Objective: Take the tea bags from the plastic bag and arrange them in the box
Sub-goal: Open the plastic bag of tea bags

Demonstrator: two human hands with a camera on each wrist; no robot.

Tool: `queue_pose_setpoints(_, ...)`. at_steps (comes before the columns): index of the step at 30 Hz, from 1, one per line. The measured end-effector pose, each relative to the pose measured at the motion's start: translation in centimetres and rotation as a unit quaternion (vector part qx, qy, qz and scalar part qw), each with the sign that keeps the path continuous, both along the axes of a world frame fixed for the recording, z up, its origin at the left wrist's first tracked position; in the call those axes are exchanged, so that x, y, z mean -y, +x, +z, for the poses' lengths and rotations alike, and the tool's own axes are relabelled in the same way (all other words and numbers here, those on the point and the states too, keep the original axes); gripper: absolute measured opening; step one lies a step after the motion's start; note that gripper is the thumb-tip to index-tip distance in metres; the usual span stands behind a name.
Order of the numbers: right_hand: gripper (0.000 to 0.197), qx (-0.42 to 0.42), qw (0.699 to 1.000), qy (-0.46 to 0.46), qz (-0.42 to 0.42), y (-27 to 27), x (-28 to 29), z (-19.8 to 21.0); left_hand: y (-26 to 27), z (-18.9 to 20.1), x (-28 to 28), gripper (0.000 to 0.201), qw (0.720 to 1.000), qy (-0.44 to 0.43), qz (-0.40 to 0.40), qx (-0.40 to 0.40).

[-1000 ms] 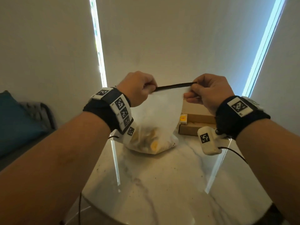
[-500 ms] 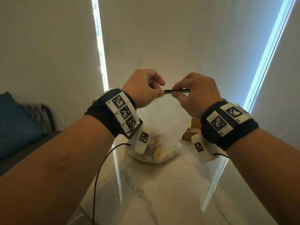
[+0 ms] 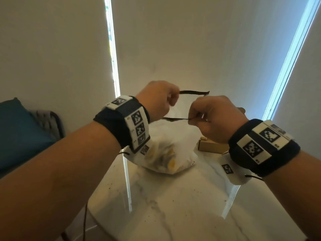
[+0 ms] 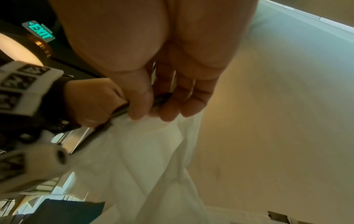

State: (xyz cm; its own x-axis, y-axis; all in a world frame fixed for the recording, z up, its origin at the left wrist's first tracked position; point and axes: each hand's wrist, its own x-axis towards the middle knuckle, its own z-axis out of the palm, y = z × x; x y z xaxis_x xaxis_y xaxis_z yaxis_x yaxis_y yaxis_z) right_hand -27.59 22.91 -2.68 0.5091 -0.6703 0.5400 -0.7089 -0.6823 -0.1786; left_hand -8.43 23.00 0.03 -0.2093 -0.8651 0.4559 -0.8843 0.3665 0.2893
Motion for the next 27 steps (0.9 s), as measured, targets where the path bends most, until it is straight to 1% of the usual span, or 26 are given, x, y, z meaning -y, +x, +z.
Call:
queue_pose_setpoints(1, 0.011, -0.021, 1.000, 0.018, -0.006, -0.3, -0.2, -0.2, 0.2, 0.0, 0.1, 0.026, 0.997, -0.027, 0.041, 0.054)
queue_pose_setpoints(2, 0.013, -0.040, 0.999, 0.035, -0.010, -0.5, -0.5, -0.5, 0.5, 0.1, 0.4, 0.021, 0.993, -0.034, 0.073, 0.091)
queue_pose_setpoints(3, 0.015, -0.059, 0.997, 0.051, -0.013, -0.7, -0.8, -0.7, 0.9, 0.1, 0.6, 0.018, 0.989, -0.025, 0.093, 0.110)
queue_pose_setpoints(5, 0.017, -0.092, 0.993, 0.071, -0.019, -1.0, -1.3, -0.9, 1.3, -0.1, 0.9, 0.021, 0.989, -0.003, 0.103, 0.106)
queue_pose_setpoints(7, 0.014, -0.107, 0.991, 0.080, -0.023, -1.2, -1.8, -0.8, 1.1, -0.3, 0.9, 0.028, 0.993, 0.010, 0.088, 0.076)
queue_pose_setpoints(9, 0.010, -0.093, 0.991, 0.086, -0.037, -1.0, -2.1, -0.5, 0.9, 0.0, 0.7, 0.028, 0.998, 0.036, 0.060, 0.011)
queue_pose_setpoints(11, 0.020, -0.091, 0.992, 0.067, -0.062, -0.6, -2.2, -0.3, 0.9, 0.7, 0.4, 0.018, 0.995, 0.068, 0.009, -0.070)
queue_pose_setpoints(12, 0.028, -0.098, 0.991, 0.052, -0.077, -0.3, -2.1, -0.3, 0.9, 1.0, 0.3, 0.017, 0.992, 0.077, -0.016, -0.095)
queue_pose_setpoints(13, 0.032, -0.097, 0.990, 0.039, -0.091, 0.1, -2.0, -0.2, 0.9, 1.2, 0.2, 0.018, 0.990, 0.080, -0.036, -0.108)
queue_pose_setpoints(16, 0.027, -0.043, 0.993, 0.009, -0.112, 1.1, -1.7, 0.2, 0.5, 0.8, -0.3, 0.009, 0.983, 0.076, -0.107, -0.129)
queue_pose_setpoints(18, 0.025, -0.019, 0.992, 0.002, -0.121, 1.5, -1.4, 0.5, 0.6, 0.0, -0.6, 0.034, 0.986, 0.047, -0.122, -0.103)
queue_pose_setpoints(19, 0.024, -0.017, 0.991, 0.003, -0.129, 1.6, -1.3, 0.8, 0.7, -0.3, -0.7, 0.040, 0.989, 0.017, -0.117, -0.084)
queue_pose_setpoints(20, 0.021, -0.020, 0.990, 0.000, -0.140, 1.6, -1.2, 1.0, 0.8, -0.6, -0.9, 0.040, 0.990, -0.015, -0.116, -0.076)
queue_pose_setpoints(22, 0.020, -0.034, 0.985, -0.040, -0.164, 1.7, -1.1, 1.4, 0.9, -0.9, -1.0, 0.034, 0.988, -0.049, -0.119, -0.082)
queue_pose_setpoints(24, 0.036, -0.044, 0.984, -0.068, -0.161, 1.8, -0.7, 1.8, 1.0, -0.9, -0.9, 0.027, 0.986, -0.054, -0.132, -0.087)
queue_pose_setpoints(25, 0.043, -0.044, 0.986, -0.057, -0.149, 1.9, -0.4, 2.1, 1.1, -0.9, -0.9, 0.023, 0.985, -0.056, -0.138, -0.086)
queue_pose_setpoints(26, 0.043, -0.041, 0.989, -0.038, -0.134, 2.0, 0.0, 2.3, 1.4, -0.8, -0.7, 0.019, 0.984, -0.061, -0.142, -0.088)
queue_pose_setpoints(27, 0.036, -0.034, 0.992, -0.019, -0.117, 2.0, 0.4, 2.7, 1.6, -0.8, -0.7, 0.016, 0.983, -0.064, -0.142, -0.095)
